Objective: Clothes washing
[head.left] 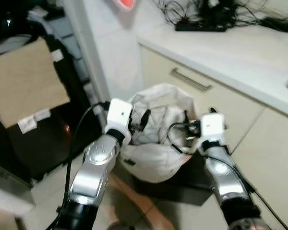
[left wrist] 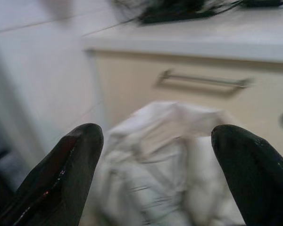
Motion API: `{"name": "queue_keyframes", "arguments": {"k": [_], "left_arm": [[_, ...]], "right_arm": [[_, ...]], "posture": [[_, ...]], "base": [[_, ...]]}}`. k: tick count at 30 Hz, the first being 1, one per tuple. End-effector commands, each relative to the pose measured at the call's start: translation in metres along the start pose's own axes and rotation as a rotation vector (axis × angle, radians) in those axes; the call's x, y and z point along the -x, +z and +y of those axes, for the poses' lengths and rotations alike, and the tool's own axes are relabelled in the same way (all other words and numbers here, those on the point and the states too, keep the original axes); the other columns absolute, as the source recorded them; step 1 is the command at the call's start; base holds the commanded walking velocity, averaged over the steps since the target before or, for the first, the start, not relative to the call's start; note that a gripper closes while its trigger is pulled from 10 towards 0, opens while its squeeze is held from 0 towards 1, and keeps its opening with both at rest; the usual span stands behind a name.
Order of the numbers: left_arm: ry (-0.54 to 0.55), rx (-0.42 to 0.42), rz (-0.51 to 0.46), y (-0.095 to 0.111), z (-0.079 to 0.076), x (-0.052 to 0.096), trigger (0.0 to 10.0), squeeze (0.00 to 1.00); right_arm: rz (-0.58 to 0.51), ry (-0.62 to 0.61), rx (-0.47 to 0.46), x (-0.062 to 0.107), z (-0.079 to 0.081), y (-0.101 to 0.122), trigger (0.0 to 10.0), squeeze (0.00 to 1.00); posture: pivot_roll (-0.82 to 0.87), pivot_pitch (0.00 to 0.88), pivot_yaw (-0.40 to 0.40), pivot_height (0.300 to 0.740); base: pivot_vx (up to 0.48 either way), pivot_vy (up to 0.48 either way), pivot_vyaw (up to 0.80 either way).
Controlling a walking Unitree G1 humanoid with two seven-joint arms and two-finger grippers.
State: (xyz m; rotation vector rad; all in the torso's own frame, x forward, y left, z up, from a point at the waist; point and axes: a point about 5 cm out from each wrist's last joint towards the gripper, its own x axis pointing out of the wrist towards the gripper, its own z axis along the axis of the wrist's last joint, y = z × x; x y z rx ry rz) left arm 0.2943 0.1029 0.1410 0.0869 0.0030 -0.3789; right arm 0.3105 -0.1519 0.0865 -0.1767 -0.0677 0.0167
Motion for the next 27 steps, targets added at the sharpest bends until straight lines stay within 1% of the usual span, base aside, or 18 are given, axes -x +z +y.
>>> {"name": "queue_keyframes", "arguments": {"k": [1,5,6,8,9,10,11,13,14,15,16,19,20,23,25,26,27], "left_arm": [[0.010,-0.018,0.007,-0.001,0.002,-0.004,10.0,0.00],[-0.010,-0.037,0.008,0.000,-0.001,-0.005,10.0,0.00],[0.000,-0.055,-0.006,0.001,0.000,-0.005,10.0,0.00],[0.025,-0.070,0.010,0.000,0.004,-0.005,10.0,0.00],[0.025,-0.070,0.010,0.000,0.004,-0.005,10.0,0.00],[0.035,-0.067,0.011,0.001,0.008,-0.003,10.0,0.00],[0.035,-0.067,0.011,0.001,0.008,-0.003,10.0,0.00],[0.046,-0.069,0.009,0.002,0.011,-0.001,10.0,0.00],[0.048,-0.074,0.009,0.003,0.013,0.002,10.0,0.00],[0.048,-0.074,0.009,0.003,0.013,0.002,10.0,0.00],[0.048,-0.083,0.011,0.004,0.014,0.006,10.0,0.00],[0.047,-0.089,0.015,0.005,0.014,0.012,10.0,0.00],[0.048,-0.093,0.020,0.005,0.016,0.015,10.0,0.00],[0.047,-0.099,0.024,0.007,0.016,0.021,10.0,0.00],[0.050,-0.100,0.033,0.007,0.019,0.025,10.0,0.00],[0.052,-0.104,0.041,0.008,0.021,0.028,10.0,0.00],[0.054,-0.107,0.044,0.008,0.022,0.029,10.0,0.00]], "right_arm": [[-0.002,0.004,-0.020,-0.006,0.002,0.008,10.0,0.00],[0.031,-0.007,-0.061,-0.012,0.001,0.005,10.0,0.00],[0.095,-0.019,-0.113,-0.018,0.001,-0.002,10.0,0.00],[0.163,-0.013,-0.171,-0.022,0.003,-0.009,10.0,0.00],[0.163,-0.013,-0.171,-0.022,0.003,-0.009,10.0,0.00],[0.196,0.005,-0.214,-0.029,0.004,-0.008,10.0,0.00],[0.196,0.005,-0.214,-0.029,0.004,-0.008,10.0,0.00],[0.216,0.029,-0.248,-0.035,0.006,-0.006,10.0,0.00],[0.240,0.067,-0.294,-0.040,0.008,-0.005,10.0,0.00],[0.240,0.067,-0.294,-0.040,0.008,-0.005,10.0,0.00],[0.261,0.093,-0.309,-0.043,0.010,-0.006,10.0,0.00],[0.285,0.128,-0.324,-0.046,0.015,-0.006,10.0,0.00],[0.315,0.150,-0.327,-0.047,0.019,-0.008,10.0,0.00],[0.338,0.158,-0.325,-0.045,0.021,-0.011,10.0,0.00],[0.377,0.143,-0.351,-0.043,0.021,-0.018,10.0,0.00],[0.414,0.132,-0.362,-0.039,0.022,-0.024,10.0,0.00],[0.422,0.143,-0.363,-0.038,0.024,-0.026,10.0,0.00]], "posture": [[-0.11,0.066,0.058,0.740],[-0.10,0.063,0.058,0.740],[-0.09,0.066,0.061,0.740],[-0.08,0.070,0.061,0.740],[-0.08,0.070,0.061,0.740],[-0.07,0.077,0.061,0.740],[-0.07,0.077,0.061,0.740],[-0.06,0.086,0.065,0.740],[-0.04,0.100,0.069,0.740],[-0.04,0.100,0.069,0.740],[-0.03,0.113,0.075,0.740],[0.00,0.136,0.079,0.740],[0.01,0.146,0.080,0.740],[0.03,0.164,0.083,0.740],[0.03,0.175,0.085,0.740],[0.04,0.184,0.086,0.740],[0.05,0.190,0.088,0.740]], "base": [[0.465,0.000,0.00],[0.467,0.000,0.00],[0.472,0.000,0.00],[0.000,0.000,0.00],[0.000,0.000,0.00],[0.000,0.000,0.00],[0.000,0.000,0.00],[0.000,0.000,0.00],[0.000,0.000,0.00],[0.000,0.000,0.00],[0.000,0.000,0.00],[0.000,0.000,0.00],[0.000,0.000,0.00],[0.000,0.000,0.00],[0.000,0.000,0.00],[0.000,0.000,0.00],[0.000,0.000,0.00]]}}
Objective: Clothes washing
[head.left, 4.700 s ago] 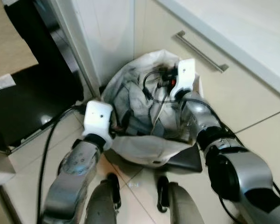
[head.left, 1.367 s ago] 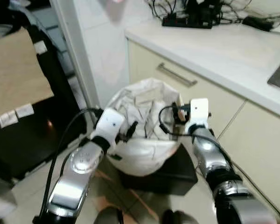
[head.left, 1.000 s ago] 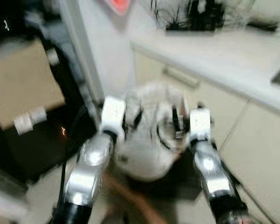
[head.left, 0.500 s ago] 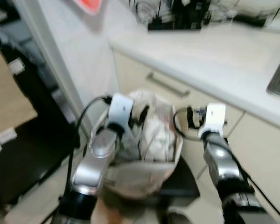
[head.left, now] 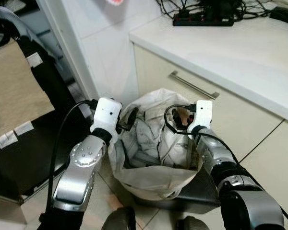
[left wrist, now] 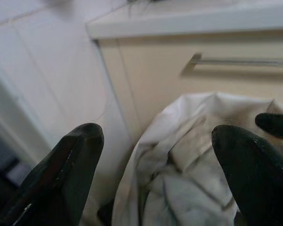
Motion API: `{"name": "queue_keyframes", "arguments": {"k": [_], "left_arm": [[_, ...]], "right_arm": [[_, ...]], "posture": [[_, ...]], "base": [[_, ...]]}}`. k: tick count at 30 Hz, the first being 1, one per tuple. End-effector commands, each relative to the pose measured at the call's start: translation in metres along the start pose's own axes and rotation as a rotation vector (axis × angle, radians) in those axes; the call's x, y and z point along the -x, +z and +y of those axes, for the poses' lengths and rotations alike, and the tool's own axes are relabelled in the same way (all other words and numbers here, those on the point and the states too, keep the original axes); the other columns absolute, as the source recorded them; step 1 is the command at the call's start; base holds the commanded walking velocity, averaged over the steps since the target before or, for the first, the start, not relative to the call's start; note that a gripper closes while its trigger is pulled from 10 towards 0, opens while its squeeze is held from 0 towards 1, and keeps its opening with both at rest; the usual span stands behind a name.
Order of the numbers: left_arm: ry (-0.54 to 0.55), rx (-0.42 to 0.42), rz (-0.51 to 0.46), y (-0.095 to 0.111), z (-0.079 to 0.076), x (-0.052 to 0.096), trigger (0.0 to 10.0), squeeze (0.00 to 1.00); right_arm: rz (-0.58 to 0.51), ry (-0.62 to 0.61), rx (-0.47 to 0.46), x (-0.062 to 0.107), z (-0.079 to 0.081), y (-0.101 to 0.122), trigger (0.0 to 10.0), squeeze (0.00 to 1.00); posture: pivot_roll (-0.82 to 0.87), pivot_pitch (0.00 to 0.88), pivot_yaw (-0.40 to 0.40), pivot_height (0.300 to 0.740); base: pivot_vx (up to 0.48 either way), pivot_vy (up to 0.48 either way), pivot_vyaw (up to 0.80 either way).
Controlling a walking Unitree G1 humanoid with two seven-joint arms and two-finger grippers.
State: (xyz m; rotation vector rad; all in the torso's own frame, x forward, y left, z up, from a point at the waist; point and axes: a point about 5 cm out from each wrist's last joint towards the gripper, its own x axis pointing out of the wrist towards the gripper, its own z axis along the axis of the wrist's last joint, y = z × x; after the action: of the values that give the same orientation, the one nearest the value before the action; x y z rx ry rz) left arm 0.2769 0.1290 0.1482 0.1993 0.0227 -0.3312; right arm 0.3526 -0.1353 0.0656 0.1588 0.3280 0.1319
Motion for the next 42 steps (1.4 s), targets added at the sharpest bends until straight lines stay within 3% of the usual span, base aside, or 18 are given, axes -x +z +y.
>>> {"name": "queue_keyframes", "arguments": {"k": [1,6,11,15,21,22,23,26,32,35,38,42], "left_arm": [[0.009,-0.003,0.003,0.002,0.005,0.004,10.0,0.00],[0.015,-0.017,0.002,0.007,0.007,0.006,10.0,0.00],[0.009,0.000,0.001,0.012,0.006,0.005,10.0,0.00],[-0.007,0.023,0.027,0.009,0.001,0.006,10.0,0.00],[-0.001,0.046,0.062,0.006,0.000,0.005,10.0,0.00],[0.001,0.047,0.064,0.006,0.000,0.005,10.0,0.00],[0.002,0.047,0.065,0.006,0.000,0.005,10.0,0.00],[0.005,0.050,0.076,0.004,0.000,0.004,10.0,0.00],[0.003,0.052,0.085,0.003,-0.004,0.004,10.0,0.00],[0.002,0.051,0.086,0.003,-0.005,0.003,10.0,0.00],[0.006,0.048,0.091,0.002,-0.004,0.004,10.0,0.00],[0.005,0.048,0.091,0.003,-0.005,0.005,10.0,0.00]], "right_arm": [[0.044,0.010,-0.023,0.001,0.003,-0.009,10.0,0.00],[0.072,0.063,-0.025,0.001,0.009,-0.013,10.0,0.00],[0.192,0.010,-0.085,0.007,-0.001,-0.037,10.0,0.00],[0.250,-0.001,-0.169,0.007,-0.002,-0.041,10.0,0.00],[0.299,0.014,-0.201,0.006,0.002,-0.042,10.0,0.00],[0.300,0.014,-0.201,0.006,0.002,-0.041,4.2,0.00],[0.301,0.015,-0.198,0.006,0.003,-0.040,0.0,0.00],[0.292,0.033,-0.155,0.003,0.006,-0.036,0.0,0.00],[0.272,0.052,-0.171,0.002,0.012,-0.033,0.0,0.00],[0.256,0.081,-0.215,0.001,0.017,-0.031,0.0,0.00],[0.249,0.107,-0.333,0.000,0.022,-0.030,0.0,0.00],[0.255,0.118,-0.351,0.000,0.025,-0.032,0.0,0.00]], "posture": [[0.05,0.192,0.088,0.740],[0.05,0.196,0.081,0.740],[0.04,0.208,0.083,0.740],[0.03,0.216,0.090,0.740],[0.03,0.216,0.087,0.740],[0.03,0.215,0.085,0.740],[0.03,0.215,0.084,0.740],[0.03,0.216,0.080,0.740],[0.03,0.219,0.073,0.740],[0.03,0.220,0.067,0.740],[0.03,0.221,0.064,0.740],[0.03,0.225,0.061,0.740]], "base": [[0.000,0.000,0.00],[0.000,0.000,0.00],[0.000,0.000,0.00],[0.000,0.000,0.00],[0.000,0.000,0.00],[0.000,0.000,0.00],[0.000,0.000,0.00],[0.000,0.000,0.00],[0.000,0.000,0.00],[0.000,0.000,0.00],[0.000,0.000,0.00],[0.000,0.000,0.00]]}}
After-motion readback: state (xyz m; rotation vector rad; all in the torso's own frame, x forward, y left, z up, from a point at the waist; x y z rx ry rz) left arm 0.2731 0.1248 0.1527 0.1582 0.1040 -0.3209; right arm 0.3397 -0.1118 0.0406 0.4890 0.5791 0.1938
